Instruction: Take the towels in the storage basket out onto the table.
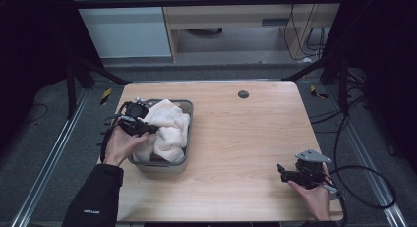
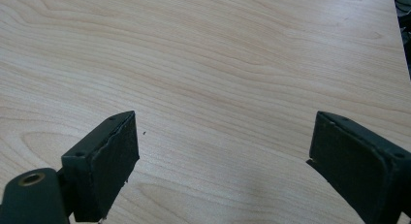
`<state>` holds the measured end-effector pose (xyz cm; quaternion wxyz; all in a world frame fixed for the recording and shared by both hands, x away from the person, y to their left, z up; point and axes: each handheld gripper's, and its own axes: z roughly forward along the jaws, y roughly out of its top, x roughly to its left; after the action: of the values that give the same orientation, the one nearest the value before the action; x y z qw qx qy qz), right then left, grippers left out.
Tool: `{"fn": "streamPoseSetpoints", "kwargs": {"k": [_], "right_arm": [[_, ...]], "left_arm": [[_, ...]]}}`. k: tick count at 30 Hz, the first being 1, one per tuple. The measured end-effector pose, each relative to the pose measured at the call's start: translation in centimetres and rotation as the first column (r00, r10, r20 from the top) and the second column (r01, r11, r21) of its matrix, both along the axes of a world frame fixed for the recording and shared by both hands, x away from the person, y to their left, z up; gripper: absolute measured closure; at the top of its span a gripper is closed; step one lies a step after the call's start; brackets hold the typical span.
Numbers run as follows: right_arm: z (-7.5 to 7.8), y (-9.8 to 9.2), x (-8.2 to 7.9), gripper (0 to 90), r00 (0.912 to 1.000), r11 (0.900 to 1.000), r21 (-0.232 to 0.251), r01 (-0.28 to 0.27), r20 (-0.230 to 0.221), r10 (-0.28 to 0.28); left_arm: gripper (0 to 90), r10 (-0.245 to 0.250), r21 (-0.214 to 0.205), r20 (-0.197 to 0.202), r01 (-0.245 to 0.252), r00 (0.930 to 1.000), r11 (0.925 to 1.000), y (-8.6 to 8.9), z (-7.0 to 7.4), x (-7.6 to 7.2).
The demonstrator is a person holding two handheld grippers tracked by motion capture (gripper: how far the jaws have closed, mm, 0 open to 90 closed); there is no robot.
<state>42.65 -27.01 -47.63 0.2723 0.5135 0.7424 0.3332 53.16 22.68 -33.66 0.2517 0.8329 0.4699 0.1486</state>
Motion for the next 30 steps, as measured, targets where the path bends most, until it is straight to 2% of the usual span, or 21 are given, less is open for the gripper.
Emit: {"fn": "streamPoseSetpoints", "kwargs": {"k": [6, 7, 8, 9, 10, 15, 16, 27, 30], "right_arm": [[0.0, 0.0, 0.0, 10.3, 1.0, 1.0, -0.002, -0.001, 0.0, 0.001], [0.0, 0.0, 0.0, 10.2, 1.0, 1.0, -0.002, 0.0, 0.0, 0.0], [0.0, 0.0, 0.0, 10.2, 1.0, 1.0, -0.002, 0.001, -0.001, -0.001], [0.0, 0.0, 0.0, 10.2, 1.0, 1.0, -0.002, 0.001, 0.0, -0.001], [0.0, 0.0, 0.0, 10.2, 1.0, 1.0, -0.002, 0.001, 0.0, -0.001], [0.0, 0.0, 0.0, 10.2, 1.0, 1.0, -0.005, 0.001, 0.002, -0.001], [0.0, 0.0, 0.0, 10.2, 1.0, 1.0, -0.004, 0.001, 0.001, -0.001], [0.0, -0.1, 0.0, 10.2, 1.0, 1.0, 0.0, 0.004, -0.001, -0.004], [0.1, -0.1, 0.0, 10.1, 1.0, 1.0, 0.003, 0.007, 0.001, -0.007]], "left_arm": [[74.4, -0.002, -0.002, 0.036, 0.002, 0.9993, 1.0, 0.3, 2.2, -0.5], [74.4, -0.002, -0.002, 0.036, 0.002, 0.9993, 1.0, 0.3, 2.2, -0.5], [74.4, -0.003, -0.007, 0.055, 0.004, 0.9985, 1.0, 0.4, 3.0, -0.7], [74.4, -0.003, -0.007, 0.055, 0.004, 0.9985, 1.0, 0.4, 3.0, -0.7], [74.4, -0.007, -0.012, 0.071, 0.008, 0.9975, 0.9999, 0.5, 3.7, -1.0], [74.4, -0.018, -0.012, 0.098, 0.019, 0.9951, 0.9997, 0.4, 5.1, -1.4], [74.4, -0.026, -0.01, 0.109, 0.027, 0.9937, 0.9996, 0.4, 5.8, -1.5], [74.3, -0.059, -0.018, 0.141, 0.062, 0.9883, 0.9979, 0.0, 8.6, -2.4], [74.3, -0.064, -0.014, 0.155, 0.067, 0.9858, 0.9976, -0.2, 9.8, -2.8]]}}
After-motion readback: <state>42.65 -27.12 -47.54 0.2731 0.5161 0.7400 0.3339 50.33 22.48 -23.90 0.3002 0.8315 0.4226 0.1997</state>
